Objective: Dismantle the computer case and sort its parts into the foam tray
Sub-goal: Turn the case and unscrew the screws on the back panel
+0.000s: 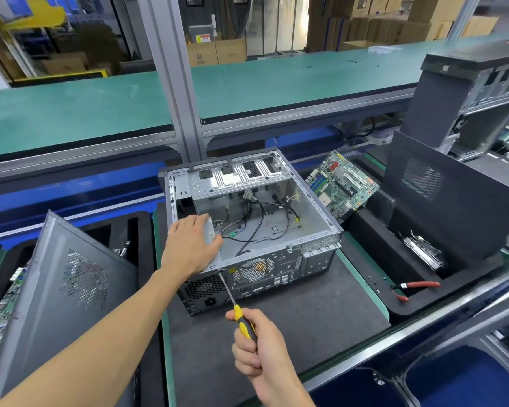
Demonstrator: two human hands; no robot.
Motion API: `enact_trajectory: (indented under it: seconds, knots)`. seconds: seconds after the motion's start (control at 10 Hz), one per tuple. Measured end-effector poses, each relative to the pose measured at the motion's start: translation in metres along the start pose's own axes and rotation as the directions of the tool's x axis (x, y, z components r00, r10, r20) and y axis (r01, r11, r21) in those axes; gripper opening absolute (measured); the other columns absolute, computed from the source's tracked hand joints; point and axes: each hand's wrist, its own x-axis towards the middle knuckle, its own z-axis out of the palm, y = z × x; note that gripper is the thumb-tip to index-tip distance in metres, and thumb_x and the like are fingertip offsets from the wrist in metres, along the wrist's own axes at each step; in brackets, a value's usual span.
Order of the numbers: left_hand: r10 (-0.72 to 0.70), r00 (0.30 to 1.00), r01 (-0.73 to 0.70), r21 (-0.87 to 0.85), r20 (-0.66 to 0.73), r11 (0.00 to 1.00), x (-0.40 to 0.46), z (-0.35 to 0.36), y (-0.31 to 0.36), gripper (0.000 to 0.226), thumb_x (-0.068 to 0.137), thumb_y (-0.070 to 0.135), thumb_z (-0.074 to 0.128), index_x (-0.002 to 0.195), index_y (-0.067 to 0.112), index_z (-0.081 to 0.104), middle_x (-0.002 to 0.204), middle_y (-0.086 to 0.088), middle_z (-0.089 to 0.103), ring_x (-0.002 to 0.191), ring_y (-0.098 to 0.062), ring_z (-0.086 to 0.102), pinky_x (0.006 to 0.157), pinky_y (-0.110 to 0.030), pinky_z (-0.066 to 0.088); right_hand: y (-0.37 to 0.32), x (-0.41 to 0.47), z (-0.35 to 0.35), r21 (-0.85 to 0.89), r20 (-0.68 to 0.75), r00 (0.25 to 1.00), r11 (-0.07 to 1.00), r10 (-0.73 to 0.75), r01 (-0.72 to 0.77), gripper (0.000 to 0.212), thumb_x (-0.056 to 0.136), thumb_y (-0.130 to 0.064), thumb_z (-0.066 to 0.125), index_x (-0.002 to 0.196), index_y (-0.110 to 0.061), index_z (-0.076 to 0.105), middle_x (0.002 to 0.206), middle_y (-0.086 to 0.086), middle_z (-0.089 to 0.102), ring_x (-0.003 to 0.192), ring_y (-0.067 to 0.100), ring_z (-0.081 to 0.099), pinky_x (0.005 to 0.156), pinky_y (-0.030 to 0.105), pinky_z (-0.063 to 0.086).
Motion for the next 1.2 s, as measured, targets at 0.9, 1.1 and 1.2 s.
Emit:
enact_trajectory:
  seconds: [0.9, 1.1, 1.2]
  knots:
    - [-0.001, 1.000, 0.001, 0.014, 0.000, 1.000, 0.000, -0.001, 0.001, 0.064, 0.096, 0.055, 0.044, 0.148, 0.018, 0.042, 0.144, -0.002, 0.050, 0.136, -0.022, 0.042, 0.119, -0.039, 0.022, -0.009, 0.000, -0.008, -0.056, 0.004, 0.999, 0.998, 0.042, -0.042, 0.029, 0.102, -0.023, 0.047, 0.093, -0.008, 0.070, 0.052, 0.000, 0.028, 0.038, 0.010, 0.017, 0.034, 0.019, 0.014]
    - [0.002, 1.000, -0.002, 0.015, -0.002, 1.000, 0.000, 0.000, 0.001, 0.064, 0.096, 0.056, 0.045, 0.148, 0.018, 0.042, 0.144, -0.002, 0.051, 0.135, -0.023, 0.042, 0.119, -0.040, 0.022, -0.001, -0.004, -0.003, 0.360, 0.170, 0.978, 0.917, 0.119, -0.174, 0.025, 0.095, -0.018, 0.054, 0.087, -0.002, 0.071, 0.052, -0.003, 0.022, 0.032, 0.007, 0.016, 0.031, 0.015, 0.011]
    - [0.002, 1.000, -0.002, 0.014, 0.001, 1.000, 0.000, 0.000, 0.001, 0.064, 0.096, 0.056, 0.045, 0.148, 0.018, 0.042, 0.144, -0.002, 0.051, 0.135, -0.023, 0.043, 0.119, -0.040, 0.022, 0.007, -0.006, 0.000, 0.509, 0.272, 0.953, 0.821, 0.130, -0.258, 0.024, 0.093, -0.017, 0.055, 0.089, 0.000, 0.070, 0.051, -0.004, 0.021, 0.030, 0.008, 0.017, 0.033, 0.014, 0.009]
